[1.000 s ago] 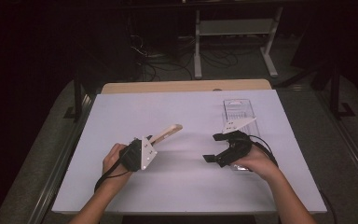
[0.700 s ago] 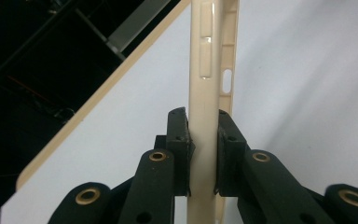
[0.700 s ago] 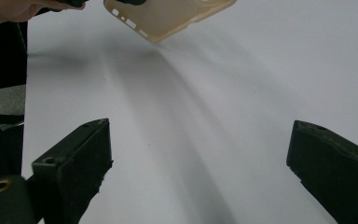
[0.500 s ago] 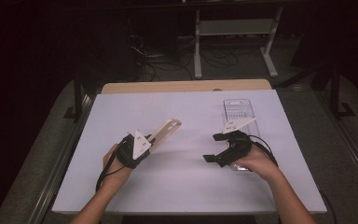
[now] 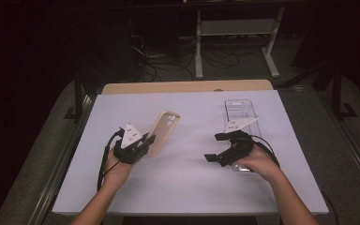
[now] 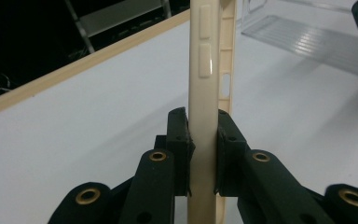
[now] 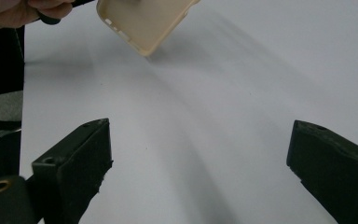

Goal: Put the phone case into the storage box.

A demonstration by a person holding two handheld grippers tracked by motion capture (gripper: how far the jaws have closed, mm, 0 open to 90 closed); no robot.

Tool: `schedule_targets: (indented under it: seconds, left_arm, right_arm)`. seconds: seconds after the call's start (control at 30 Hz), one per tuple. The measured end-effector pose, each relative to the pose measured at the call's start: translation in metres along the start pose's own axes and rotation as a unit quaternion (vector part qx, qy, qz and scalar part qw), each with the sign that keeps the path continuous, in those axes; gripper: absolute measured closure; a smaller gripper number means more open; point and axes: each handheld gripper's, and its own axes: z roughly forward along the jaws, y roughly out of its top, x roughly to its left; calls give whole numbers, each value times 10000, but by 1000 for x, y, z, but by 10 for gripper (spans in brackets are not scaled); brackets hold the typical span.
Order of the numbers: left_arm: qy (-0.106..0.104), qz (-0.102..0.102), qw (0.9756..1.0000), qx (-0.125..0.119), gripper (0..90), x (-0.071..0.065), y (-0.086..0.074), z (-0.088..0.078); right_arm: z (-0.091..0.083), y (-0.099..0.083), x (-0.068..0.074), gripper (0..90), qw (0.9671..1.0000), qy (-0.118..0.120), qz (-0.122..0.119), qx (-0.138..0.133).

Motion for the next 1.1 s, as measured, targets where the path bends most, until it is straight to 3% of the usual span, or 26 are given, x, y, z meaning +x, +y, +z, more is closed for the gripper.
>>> schedule_targets:
  seconds: [0.33, 0.57, 0.67, 1.1]
  left_arm:
    - [128, -176, 9997, 57, 789, 1, 0, 2]
    - [166, -144, 9998, 33, 789, -1, 1, 3]
    - [184, -83, 9998, 93, 789, 1, 1, 3]
    - [266, -254, 9993, 80, 789, 4, 0, -1]
  right_arm:
    - [-3, 6, -4, 22, 9995, 0, 304, -107]
    - [2, 18, -1, 4, 9993, -67, 366, 23]
    - [5, 24, 0, 4, 9992, 15, 399, 51]
    - [28, 46, 3, 31, 9989, 142, 389, 220]
